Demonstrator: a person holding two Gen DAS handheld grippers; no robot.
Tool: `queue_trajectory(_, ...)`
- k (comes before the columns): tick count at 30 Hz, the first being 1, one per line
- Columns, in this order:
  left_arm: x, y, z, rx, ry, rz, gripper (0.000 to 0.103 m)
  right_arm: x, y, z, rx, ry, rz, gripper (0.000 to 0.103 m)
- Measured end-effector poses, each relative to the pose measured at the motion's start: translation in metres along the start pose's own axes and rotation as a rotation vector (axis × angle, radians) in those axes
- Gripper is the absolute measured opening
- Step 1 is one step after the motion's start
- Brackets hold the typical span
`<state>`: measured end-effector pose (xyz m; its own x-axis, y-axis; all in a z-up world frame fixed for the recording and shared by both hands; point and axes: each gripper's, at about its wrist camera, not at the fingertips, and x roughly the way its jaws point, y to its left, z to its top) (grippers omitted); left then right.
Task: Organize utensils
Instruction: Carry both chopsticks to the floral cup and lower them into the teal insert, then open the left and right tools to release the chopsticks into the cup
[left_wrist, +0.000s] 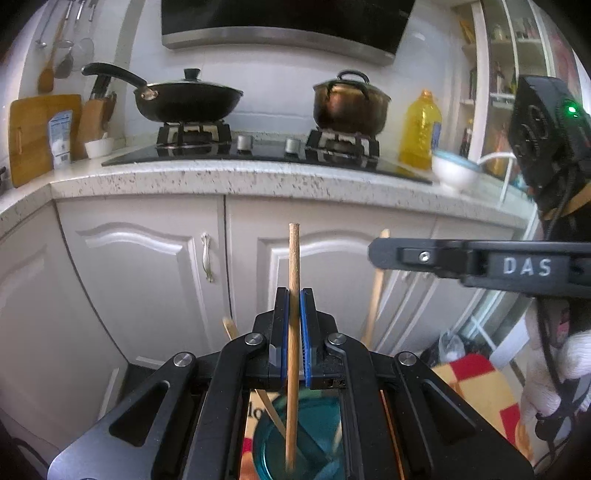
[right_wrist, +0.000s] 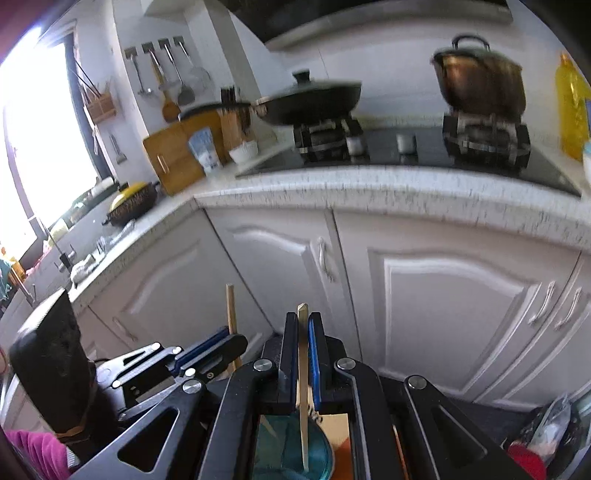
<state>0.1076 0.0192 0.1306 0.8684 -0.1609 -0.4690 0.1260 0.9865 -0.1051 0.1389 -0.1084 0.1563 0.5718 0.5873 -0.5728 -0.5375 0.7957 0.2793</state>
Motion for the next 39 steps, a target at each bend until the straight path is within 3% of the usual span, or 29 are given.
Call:
queue_trajectory(10,-0.003,0.0,-0.03,-0.001,0.1,0.019,0.004,0.026,-0.007,-0.034,0.047,0.109,0.001,0.005)
queue_trajectory(12,-0.003,0.003,-0.033,-0.014,0.115,0.032,0.004,0.025,-0.01,-0.038,0.074,0.114,-0.002,0.017)
queue_trajectory(13,-0.004,0.004,-0.034,-0.022,0.119,0.036,0.005,0.024,-0.011,-0.038,0.084,0.114,-0.003,0.034)
queue_trajectory(14,-0.005,0.006,-0.034,-0.028,0.128,0.038,0.005,0.022,-0.011,-0.039,0.092,0.114,0.001,0.038)
queue_trajectory(21,-0.015,0.005,-0.034,-0.04,0.147,0.035,0.019,0.001,-0.008,-0.051,0.101,0.124,-0.007,0.038)
queue_trajectory(29,-0.035,0.0,-0.033,-0.041,0.144,0.028,0.023,-0.026,-0.005,-0.07,0.126,0.118,-0.023,0.038)
queue_trajectory(32,-0.046,-0.004,-0.032,-0.043,0.139,0.02,0.029,-0.039,-0.004,-0.08,0.133,0.114,-0.029,0.038)
queue_trajectory(39,-0.075,-0.022,-0.037,-0.034,0.137,-0.052,0.036,-0.071,-0.016,-0.119,0.141,0.149,-0.081,0.041)
